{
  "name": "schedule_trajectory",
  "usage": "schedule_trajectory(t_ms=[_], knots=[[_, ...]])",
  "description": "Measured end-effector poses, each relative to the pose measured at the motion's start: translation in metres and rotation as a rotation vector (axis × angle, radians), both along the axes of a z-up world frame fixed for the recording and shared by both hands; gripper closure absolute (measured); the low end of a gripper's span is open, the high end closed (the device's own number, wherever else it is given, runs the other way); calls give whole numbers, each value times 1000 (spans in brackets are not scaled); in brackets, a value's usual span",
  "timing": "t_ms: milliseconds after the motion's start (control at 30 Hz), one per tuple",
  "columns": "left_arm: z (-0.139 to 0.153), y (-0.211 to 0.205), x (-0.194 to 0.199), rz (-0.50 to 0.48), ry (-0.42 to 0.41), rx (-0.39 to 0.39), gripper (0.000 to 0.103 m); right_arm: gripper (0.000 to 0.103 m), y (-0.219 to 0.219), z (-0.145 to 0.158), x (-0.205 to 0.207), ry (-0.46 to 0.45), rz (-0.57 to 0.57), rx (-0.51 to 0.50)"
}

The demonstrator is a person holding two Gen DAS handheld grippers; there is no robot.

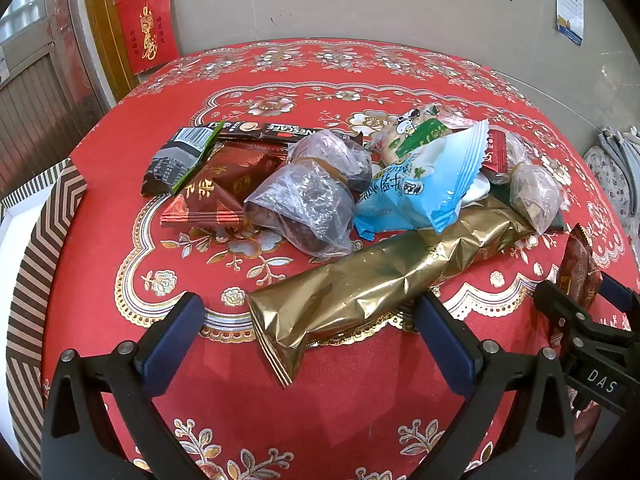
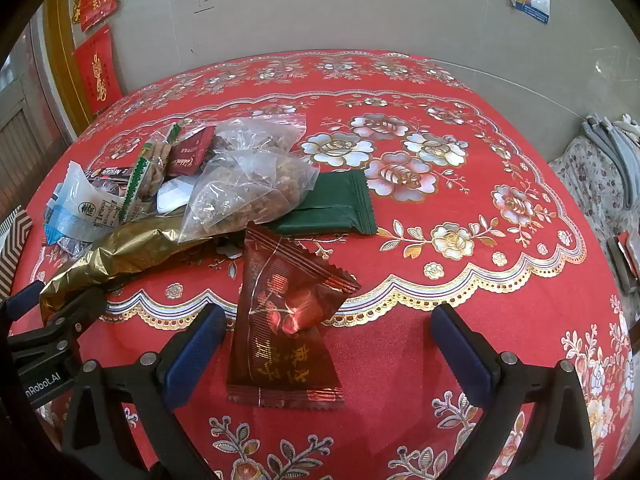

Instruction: Organize snacks

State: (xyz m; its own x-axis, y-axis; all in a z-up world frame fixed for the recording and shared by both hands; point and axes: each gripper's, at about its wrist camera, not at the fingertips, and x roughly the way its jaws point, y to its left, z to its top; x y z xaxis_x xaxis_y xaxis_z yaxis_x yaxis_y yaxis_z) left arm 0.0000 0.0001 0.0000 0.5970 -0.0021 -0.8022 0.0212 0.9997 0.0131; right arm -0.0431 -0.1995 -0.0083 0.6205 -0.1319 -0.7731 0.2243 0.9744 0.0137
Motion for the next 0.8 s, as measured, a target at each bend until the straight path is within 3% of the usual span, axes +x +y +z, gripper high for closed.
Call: schedule_trajectory(t_ms=[200, 300, 400, 500, 600, 800], knots=[[0, 0, 0, -10, 5, 5, 0, 1, 0, 0, 0, 1, 0, -1], [3, 3, 1, -49, 47, -8, 0, 1, 0, 0, 0, 1, 0, 0], [23, 22, -14, -37, -9, -61, 0, 1, 2, 1, -2, 30, 9, 7], [57, 41, -31, -20, -107, -40, 0, 1, 8, 18, -22, -39, 35, 17], [78, 58, -41, 7, -136, -47, 0, 1, 19, 45, -40, -108, 59, 30], [89, 76, -62, 22, -172, -75, 0, 1, 52, 82, -69, -227, 142, 34]])
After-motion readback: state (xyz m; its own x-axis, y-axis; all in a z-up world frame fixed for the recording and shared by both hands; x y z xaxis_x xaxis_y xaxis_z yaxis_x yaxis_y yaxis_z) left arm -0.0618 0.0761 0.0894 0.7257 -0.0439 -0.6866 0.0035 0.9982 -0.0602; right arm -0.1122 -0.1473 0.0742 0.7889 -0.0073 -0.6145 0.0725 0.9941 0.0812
